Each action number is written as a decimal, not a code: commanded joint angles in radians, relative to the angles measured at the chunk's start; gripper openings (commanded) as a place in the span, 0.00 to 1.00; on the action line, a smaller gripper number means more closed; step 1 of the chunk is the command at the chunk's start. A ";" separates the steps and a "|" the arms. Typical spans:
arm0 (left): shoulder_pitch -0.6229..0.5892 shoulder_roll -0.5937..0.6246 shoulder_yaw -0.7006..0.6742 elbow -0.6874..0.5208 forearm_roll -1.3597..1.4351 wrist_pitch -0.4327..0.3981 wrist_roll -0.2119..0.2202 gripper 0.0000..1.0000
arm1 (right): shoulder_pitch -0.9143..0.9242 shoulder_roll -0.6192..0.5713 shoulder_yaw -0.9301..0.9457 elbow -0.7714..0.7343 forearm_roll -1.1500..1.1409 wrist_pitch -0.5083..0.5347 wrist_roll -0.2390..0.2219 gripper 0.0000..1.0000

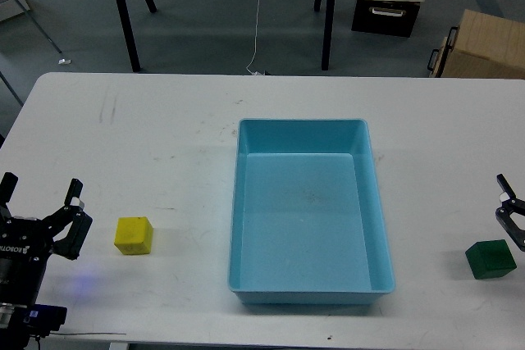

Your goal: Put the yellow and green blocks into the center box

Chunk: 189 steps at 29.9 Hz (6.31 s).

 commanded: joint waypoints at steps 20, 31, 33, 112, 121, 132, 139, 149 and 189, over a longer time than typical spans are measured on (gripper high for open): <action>-0.046 -0.013 0.049 0.000 0.002 0.000 -0.006 1.00 | 1.452 -0.544 -1.466 -0.068 -0.820 0.170 -0.306 0.99; -0.046 -0.032 0.054 0.002 0.002 0.000 -0.008 1.00 | 1.440 -0.483 -1.697 -0.061 -1.059 0.170 -0.306 0.99; -0.046 -0.032 0.055 0.005 0.002 0.000 -0.006 1.00 | 1.425 -0.483 -1.697 -0.060 -1.073 0.170 -0.306 0.99; -0.116 -0.024 0.149 0.013 0.006 0.000 -0.005 1.00 | 2.069 -0.137 -1.561 -0.640 -0.247 0.170 -0.306 1.00; -0.144 -0.021 0.158 0.014 0.006 0.000 0.000 1.00 | 1.930 -0.351 -1.370 -0.888 0.300 0.170 -0.306 1.00; -0.170 -0.020 0.156 0.042 0.006 0.000 0.000 1.00 | 1.615 -0.348 -1.117 -1.008 0.789 0.170 -0.107 1.00; -0.182 -0.021 0.158 0.053 0.006 0.000 -0.003 1.00 | 1.476 -0.325 -1.010 -0.990 0.892 0.170 -0.107 1.00; -0.170 -0.018 0.149 0.053 0.005 0.000 -0.011 1.00 | 1.412 -0.339 -0.973 -0.989 0.699 0.170 -0.088 1.00; -0.225 -0.015 0.147 0.057 0.008 0.000 -0.009 1.00 | 0.189 0.118 0.013 -0.335 0.583 0.170 -0.046 1.00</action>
